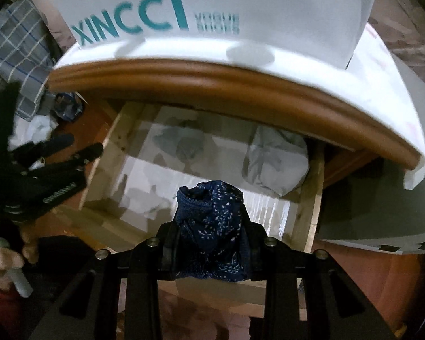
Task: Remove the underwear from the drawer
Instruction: 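Lift the dark blue cloth out of the drawer with the right gripper, then carry the dark blue cloth over the shoe box with the right gripper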
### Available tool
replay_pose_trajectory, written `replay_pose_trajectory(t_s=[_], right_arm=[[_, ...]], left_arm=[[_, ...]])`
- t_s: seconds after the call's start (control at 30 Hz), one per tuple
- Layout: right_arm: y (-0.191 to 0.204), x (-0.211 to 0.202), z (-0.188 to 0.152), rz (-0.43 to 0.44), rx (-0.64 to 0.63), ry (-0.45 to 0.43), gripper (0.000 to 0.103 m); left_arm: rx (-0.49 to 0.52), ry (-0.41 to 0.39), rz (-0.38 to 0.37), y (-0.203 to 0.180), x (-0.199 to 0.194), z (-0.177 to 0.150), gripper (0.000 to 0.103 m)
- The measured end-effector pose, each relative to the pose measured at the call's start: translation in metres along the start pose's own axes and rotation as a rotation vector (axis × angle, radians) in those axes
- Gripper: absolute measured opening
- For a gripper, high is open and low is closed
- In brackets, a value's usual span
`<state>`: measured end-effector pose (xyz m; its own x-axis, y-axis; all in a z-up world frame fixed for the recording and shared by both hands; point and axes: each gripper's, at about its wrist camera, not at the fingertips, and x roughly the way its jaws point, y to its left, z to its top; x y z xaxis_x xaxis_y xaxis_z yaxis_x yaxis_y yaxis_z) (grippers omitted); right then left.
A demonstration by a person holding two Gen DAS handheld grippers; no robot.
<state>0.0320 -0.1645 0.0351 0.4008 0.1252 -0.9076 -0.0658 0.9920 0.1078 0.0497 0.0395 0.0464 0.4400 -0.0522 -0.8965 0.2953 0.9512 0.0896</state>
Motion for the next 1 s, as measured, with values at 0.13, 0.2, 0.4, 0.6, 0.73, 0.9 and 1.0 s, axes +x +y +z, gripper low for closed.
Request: replay_pose_trajectory(t_s=[0.13,0.2,0.4,0.6,0.73,0.9,1.0], right_arm=[[0.001,-0.024,0.006,0.006,-0.01,-0.036,0.03],[0.003,-0.037,0.011,0.003,-0.018,-0.059,0.03],[0.005,-0.072,0.025,0.002,-0.036,-0.119,0.03],[0.005,-0.095,0.032,0.024,-0.031,-0.164,0.03],[0.003,-0.109,0.035,0.028,-0.033,-0.188,0.03],[-0.01,-0.128,0.04,0.057,0.002,-0.238,0.03],[-0.016,-0.136,0.045,0.072,0.016,-0.26,0.03]], left_arm=[[0.006,-0.005,0.004,-0.001,-0.001,0.0,0.06],[0.007,-0.006,0.002,-0.002,-0.001,0.0,0.06],[0.011,0.016,-0.008,-0.004,0.004,-0.001,0.06],[0.007,0.057,-0.012,-0.007,0.018,-0.004,0.06],[0.036,0.089,0.003,-0.016,0.031,-0.009,0.06],[0.08,0.122,0.027,-0.032,0.045,-0.013,0.06],[0.107,0.115,0.026,-0.042,0.047,-0.014,0.06]])
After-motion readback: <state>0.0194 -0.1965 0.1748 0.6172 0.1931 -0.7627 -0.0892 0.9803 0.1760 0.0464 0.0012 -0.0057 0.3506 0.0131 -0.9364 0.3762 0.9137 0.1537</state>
